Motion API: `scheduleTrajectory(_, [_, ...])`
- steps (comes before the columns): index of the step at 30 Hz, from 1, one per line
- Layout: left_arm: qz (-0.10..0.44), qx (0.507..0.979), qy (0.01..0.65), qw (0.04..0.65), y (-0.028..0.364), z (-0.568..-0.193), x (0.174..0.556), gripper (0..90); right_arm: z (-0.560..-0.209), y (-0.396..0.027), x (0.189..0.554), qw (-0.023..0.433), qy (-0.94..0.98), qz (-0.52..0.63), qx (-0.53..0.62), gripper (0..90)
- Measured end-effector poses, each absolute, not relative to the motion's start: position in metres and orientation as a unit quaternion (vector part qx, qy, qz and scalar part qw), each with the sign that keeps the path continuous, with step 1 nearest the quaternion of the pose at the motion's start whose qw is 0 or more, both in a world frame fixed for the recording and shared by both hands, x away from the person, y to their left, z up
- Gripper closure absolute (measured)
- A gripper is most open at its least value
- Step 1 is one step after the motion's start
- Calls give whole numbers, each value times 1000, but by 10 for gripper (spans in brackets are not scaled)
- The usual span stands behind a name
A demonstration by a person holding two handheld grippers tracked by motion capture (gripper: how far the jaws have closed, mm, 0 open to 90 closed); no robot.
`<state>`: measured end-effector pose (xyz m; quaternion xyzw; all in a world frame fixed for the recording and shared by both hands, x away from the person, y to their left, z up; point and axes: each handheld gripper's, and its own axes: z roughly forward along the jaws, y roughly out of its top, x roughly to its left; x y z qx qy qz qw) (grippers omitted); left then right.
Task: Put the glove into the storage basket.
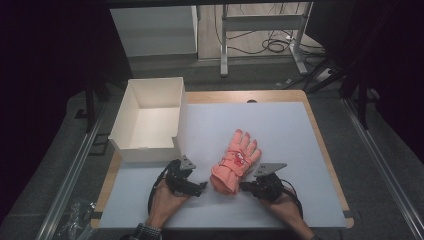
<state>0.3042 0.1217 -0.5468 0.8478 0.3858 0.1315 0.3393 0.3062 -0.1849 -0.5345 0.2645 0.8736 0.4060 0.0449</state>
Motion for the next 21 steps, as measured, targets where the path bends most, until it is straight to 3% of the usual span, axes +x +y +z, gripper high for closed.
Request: scheduleTrajectory(21, [126, 855, 363, 347, 131, -549, 301, 16, -535, -153, 322, 57, 876, 400, 265, 872])
